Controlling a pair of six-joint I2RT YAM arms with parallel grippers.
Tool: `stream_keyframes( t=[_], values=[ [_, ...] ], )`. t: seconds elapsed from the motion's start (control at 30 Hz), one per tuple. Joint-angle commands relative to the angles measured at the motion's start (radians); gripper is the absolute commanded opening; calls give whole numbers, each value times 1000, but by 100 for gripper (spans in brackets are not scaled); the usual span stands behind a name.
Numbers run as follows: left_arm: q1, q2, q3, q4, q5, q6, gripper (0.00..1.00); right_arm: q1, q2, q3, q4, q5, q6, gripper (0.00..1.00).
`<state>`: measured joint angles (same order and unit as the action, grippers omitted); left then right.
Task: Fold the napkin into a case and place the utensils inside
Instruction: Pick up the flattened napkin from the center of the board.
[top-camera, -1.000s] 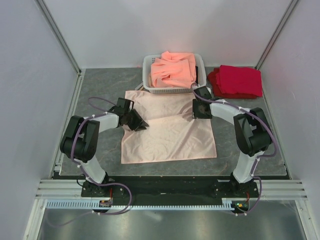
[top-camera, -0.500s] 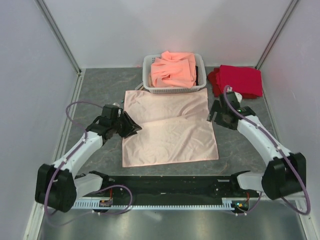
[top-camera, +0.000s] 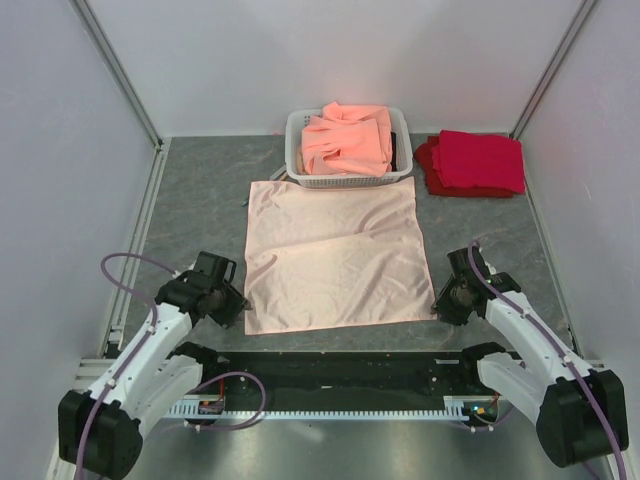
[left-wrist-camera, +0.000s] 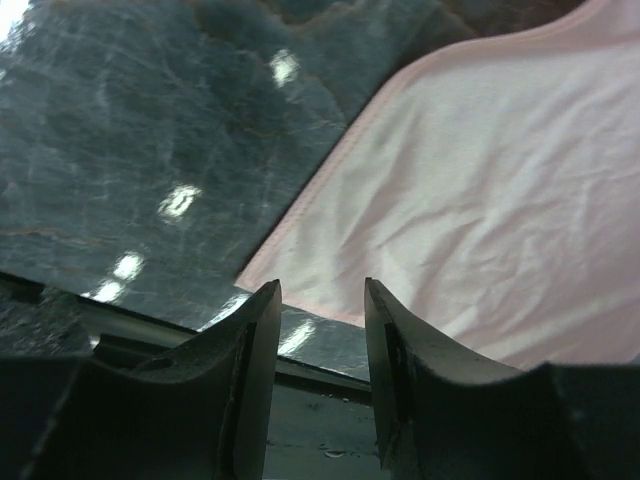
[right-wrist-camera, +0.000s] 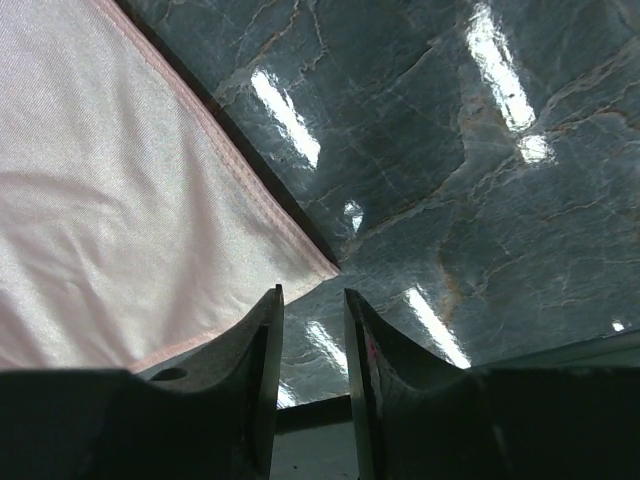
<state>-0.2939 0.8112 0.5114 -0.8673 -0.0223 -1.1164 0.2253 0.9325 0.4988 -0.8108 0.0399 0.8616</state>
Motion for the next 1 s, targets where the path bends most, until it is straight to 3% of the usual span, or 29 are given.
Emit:
stream_keyframes(
  t=[0.0,0.37,0.53,0.7,0.97],
  values=[
    [1,54,42,-73,-36,-71,46,2,43,-2,50,-9,50,38],
    [1,86,62,-107,-28,-134,47,2,131,-51,127,12,68,38],
    [1,157,78,-122,-30,-138,48,2,140,-49,148,40,70,26],
    [1,193,84,-121,-30,-137,51,3,150,-29,168,17,56,1],
    [-34,382,176,-167,-48,-85,50,0,126,15,185,34,80,0]
  ],
)
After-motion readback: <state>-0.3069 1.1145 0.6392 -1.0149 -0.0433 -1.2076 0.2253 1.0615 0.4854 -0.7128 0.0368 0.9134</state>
